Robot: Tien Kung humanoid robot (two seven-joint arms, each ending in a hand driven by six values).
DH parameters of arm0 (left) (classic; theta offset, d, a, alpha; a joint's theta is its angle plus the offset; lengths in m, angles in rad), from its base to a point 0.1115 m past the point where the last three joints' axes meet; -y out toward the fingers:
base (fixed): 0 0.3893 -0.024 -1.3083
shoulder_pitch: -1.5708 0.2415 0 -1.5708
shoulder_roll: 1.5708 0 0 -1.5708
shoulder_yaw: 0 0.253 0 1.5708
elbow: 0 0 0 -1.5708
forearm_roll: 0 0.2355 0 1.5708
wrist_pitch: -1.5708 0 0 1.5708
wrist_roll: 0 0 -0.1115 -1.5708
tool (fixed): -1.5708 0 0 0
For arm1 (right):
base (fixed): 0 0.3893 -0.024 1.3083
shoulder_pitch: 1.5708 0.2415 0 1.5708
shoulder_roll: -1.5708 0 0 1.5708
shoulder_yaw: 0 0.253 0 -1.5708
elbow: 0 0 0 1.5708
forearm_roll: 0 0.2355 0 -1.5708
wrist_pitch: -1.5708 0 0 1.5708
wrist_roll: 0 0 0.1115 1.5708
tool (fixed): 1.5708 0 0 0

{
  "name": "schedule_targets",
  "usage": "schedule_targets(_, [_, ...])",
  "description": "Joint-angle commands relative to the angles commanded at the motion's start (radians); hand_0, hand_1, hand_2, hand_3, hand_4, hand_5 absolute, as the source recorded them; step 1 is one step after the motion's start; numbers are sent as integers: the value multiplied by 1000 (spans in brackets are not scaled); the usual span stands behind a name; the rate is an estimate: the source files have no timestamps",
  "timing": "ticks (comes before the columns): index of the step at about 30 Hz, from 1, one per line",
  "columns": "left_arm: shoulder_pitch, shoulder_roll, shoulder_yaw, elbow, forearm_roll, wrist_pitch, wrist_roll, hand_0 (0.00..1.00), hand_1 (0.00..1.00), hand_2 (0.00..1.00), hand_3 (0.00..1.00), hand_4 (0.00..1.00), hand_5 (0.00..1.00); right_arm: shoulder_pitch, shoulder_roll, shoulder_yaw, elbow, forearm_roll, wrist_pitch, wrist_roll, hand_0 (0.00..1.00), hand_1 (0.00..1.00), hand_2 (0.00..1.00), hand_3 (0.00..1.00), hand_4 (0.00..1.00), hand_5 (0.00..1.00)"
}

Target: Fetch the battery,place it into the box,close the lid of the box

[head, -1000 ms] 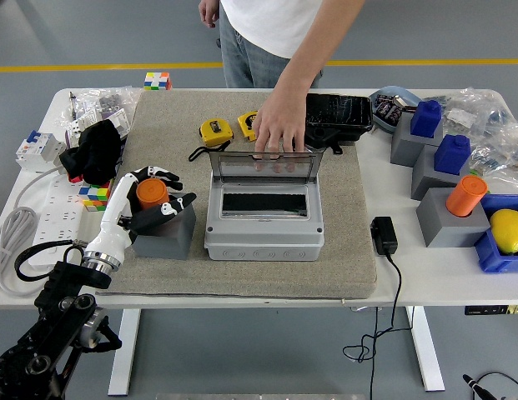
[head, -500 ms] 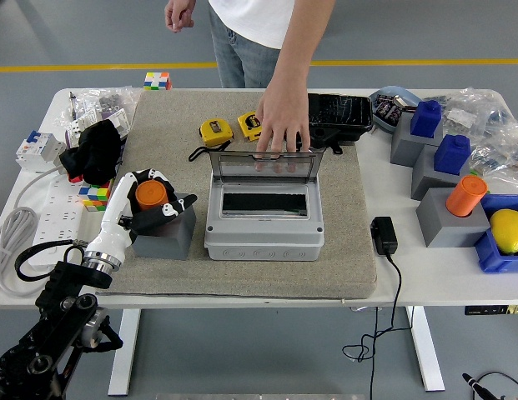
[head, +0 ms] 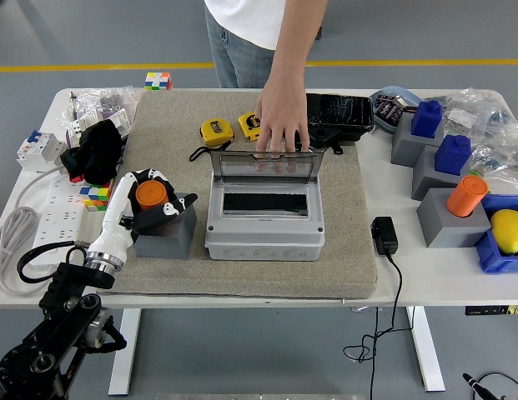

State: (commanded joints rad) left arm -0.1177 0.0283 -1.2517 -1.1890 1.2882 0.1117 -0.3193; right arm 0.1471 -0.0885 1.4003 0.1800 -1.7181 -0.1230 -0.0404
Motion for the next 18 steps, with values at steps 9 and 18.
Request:
schedule_targets(9, [-2,14,-12,-41,48,33,15,8,2,14,11,998,67,-1,0,-9,0,5,0,-1,876,849,819,834,998,998])
schedule_targets(18, [-11,28,-16,-73,113,84,31,9,2,14,11,998,76,0,-1,-10,0,5,0,-1,876,849,819,834,998,998])
